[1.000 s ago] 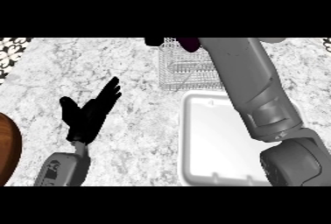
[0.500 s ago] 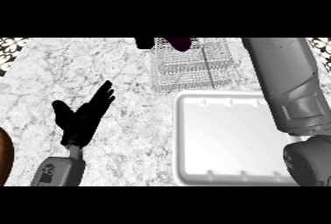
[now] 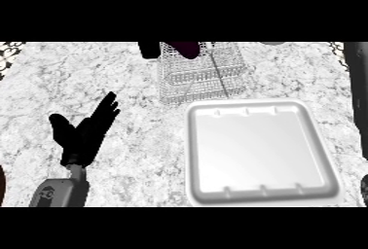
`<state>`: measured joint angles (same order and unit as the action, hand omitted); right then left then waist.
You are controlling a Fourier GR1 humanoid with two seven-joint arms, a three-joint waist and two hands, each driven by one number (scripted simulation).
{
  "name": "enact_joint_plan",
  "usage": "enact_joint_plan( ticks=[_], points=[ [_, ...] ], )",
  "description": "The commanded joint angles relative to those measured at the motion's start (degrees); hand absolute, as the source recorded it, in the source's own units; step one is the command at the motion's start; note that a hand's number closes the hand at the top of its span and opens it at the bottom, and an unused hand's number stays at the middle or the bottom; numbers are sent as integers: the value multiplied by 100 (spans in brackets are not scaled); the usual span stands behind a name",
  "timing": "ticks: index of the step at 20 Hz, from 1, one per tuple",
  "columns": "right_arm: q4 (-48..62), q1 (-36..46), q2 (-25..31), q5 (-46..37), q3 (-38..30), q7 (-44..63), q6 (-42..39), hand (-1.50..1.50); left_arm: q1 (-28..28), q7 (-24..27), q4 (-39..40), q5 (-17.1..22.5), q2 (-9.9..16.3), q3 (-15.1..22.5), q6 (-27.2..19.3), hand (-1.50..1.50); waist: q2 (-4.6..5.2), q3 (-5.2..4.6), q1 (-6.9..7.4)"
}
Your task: Pick the eggplant from the tray and place it in the tiered basket
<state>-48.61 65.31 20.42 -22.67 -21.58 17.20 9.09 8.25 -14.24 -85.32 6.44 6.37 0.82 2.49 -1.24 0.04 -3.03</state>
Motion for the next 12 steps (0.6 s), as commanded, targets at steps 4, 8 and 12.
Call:
enact_joint_plan(
  ticks=[4, 8, 12],
  points=[
    [-1753, -1440, 1083, 985, -398, 356, -1931, -150, -297, 44, -83, 127, 192, -151, 186, 0, -21, -1, -114],
    [-2609, -2422, 1630, 1743, -1053, 572, -2719, -150, -142, -196, -274, 92, 169, -123, 74, 0, 12, 1, -56],
    [-3117, -3290, 2211, 2515, -1930, 528, -3434, -150, -317, 147, -220, 151, 149, -133, 237, 0, 53, 0, 24]
  ],
)
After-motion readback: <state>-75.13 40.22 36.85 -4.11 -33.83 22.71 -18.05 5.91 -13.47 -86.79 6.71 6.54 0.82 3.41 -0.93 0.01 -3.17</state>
